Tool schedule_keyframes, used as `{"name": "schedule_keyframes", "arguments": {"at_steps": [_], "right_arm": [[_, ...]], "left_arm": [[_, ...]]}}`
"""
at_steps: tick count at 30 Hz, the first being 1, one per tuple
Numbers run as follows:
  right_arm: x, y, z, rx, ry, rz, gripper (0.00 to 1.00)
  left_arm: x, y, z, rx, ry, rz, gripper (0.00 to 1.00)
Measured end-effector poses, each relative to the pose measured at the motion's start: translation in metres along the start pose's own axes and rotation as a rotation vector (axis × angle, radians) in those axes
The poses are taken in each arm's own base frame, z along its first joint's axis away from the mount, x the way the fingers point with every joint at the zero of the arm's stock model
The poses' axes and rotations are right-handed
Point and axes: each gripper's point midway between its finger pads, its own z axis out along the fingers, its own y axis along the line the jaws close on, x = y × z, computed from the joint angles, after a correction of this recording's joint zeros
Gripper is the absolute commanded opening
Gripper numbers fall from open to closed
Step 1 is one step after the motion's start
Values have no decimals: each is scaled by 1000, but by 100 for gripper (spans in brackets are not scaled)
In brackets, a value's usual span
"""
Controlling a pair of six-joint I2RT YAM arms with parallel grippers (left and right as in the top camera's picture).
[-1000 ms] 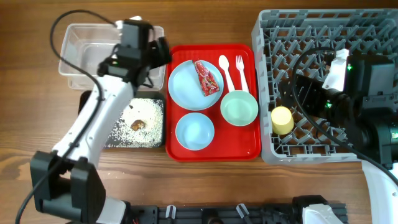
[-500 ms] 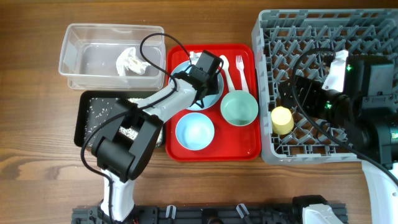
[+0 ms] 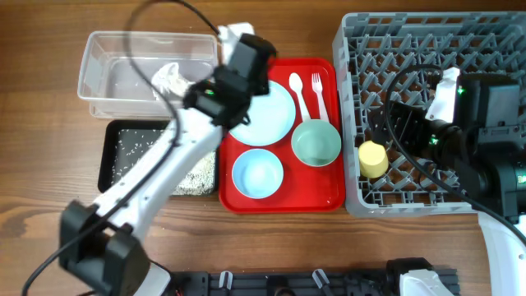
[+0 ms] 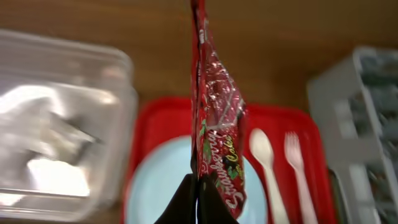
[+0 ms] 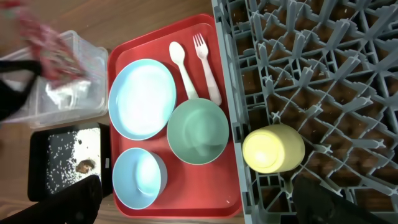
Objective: Sort waste into correct bins and load items into the dishwasher rack
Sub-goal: 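Pick the red snack wrapper and drop it in the clear bin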
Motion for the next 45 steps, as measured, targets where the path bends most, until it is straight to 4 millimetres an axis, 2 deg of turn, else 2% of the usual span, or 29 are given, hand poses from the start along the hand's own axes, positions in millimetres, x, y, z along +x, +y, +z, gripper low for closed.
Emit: {"name": "schedule_keyframes", "arguments": {"at_steps": [1,2,3,4,6,8,10,11,14,15,17,20,22,25,28,33,43,45], "right_arm": [[0,0,0,0,0,0,99],[0,0,0,0,1,0,99],[0,0,0,0,1,0,99],[0,0,0,0,1,0,99],[0,0,0,0,1,0,99],[0,0,0,0,1,0,99],[1,0,0,1,3,1,99],[2,-1,0,3,7,2,99],[2,-1,0,4,9,2,99],[3,-1,0,4,12,2,99],[3,-1,0,5,13,3,99],[3,-1,0,6,15,3,99],[3,-1,0,6,15,3,99],[3,-1,0,6,15,3,99],[3,-1,0,6,15,3,100],[3,-1,0,6,14,3,100],[3,-1,0,6,15,3,100],[3,-1,0,6,15,3,100]], "left_arm": [[-10,20,2,-52,-18,-15,4],[-12,45,12,-118,-10,-35,4],[-12,62,22,-161,2,-46,4],[-9,85,36,-217,24,-64,12],[1,124,60,-305,71,-98,87],[9,155,77,-360,108,-113,99],[12,172,81,-360,140,-97,99],[12,172,78,-354,154,-84,100],[19,155,56,-311,223,-24,100],[14,131,31,-243,221,9,99],[5,101,-2,-157,196,42,99],[8,56,-59,-20,175,109,97],[15,34,-84,48,174,153,97],[37,15,-94,100,235,207,97],[55,5,-102,117,292,205,100],[70,13,-107,85,357,182,100],[70,14,-107,80,360,176,100],[61,19,-108,53,313,175,100]]}}
